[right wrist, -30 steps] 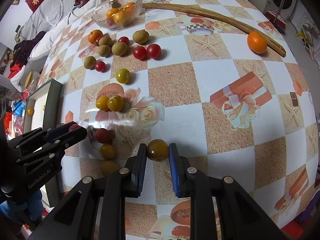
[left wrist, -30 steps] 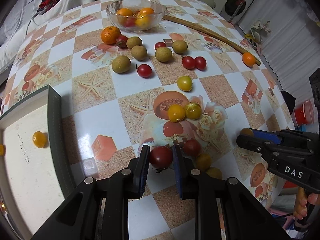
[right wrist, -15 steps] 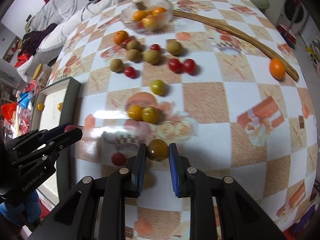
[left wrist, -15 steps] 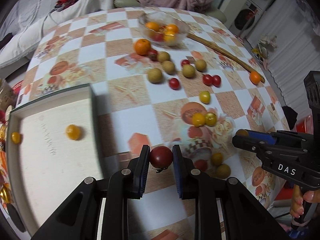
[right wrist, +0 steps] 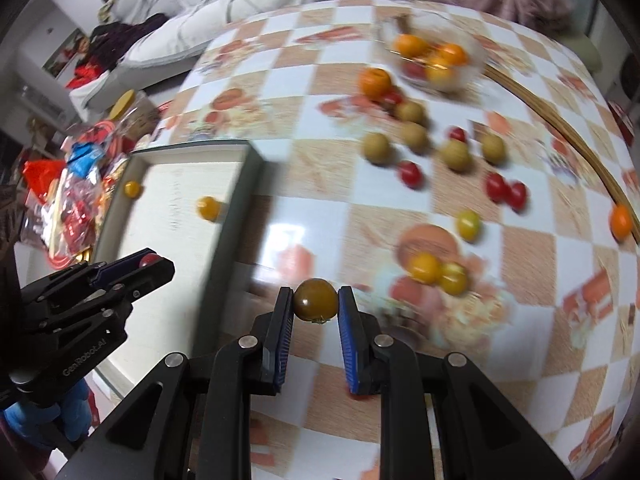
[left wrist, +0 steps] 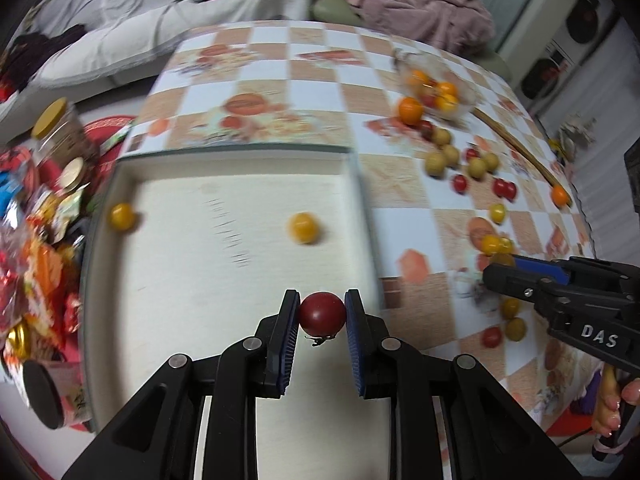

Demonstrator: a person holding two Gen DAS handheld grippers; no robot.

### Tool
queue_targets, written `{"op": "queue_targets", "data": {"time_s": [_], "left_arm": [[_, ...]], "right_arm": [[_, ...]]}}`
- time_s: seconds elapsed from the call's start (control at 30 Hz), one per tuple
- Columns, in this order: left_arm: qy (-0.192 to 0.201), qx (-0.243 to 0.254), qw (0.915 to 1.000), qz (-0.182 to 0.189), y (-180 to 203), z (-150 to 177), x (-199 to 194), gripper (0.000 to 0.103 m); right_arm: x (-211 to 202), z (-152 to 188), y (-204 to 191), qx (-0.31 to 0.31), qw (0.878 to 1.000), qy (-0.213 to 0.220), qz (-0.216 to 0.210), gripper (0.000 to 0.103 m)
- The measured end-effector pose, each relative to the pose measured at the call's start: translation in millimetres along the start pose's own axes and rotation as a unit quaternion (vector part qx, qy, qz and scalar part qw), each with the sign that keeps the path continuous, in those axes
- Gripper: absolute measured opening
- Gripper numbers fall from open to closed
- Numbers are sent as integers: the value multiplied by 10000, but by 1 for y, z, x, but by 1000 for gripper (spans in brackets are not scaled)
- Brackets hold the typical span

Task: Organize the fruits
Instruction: 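Carry both tomatoes over the white tray and open both tools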

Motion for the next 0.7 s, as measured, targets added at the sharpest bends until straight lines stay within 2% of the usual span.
{"op": "queue_targets", "data": {"time_s": [0.4,0.7], "left_arm": [[-91,-708,9957,-593,-81,25,2,25],[-223,-769,9933,-838,-97,37,10,25]], "right_arm": [[31,-27,-85,-707,9966,-154,-405,24],[71,-31,-108,-967,9935,-515,-310,25]]}}
Point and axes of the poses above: each gripper's, at about its wrist camera, not at the fingertips, and x roughly the way its jaws point, y to its right, z to its underside, the point moved 3 cm from there along x, roughly the way its jaws point, and after that the axes turned 2 degrees about -x, right-handed, at the moved point
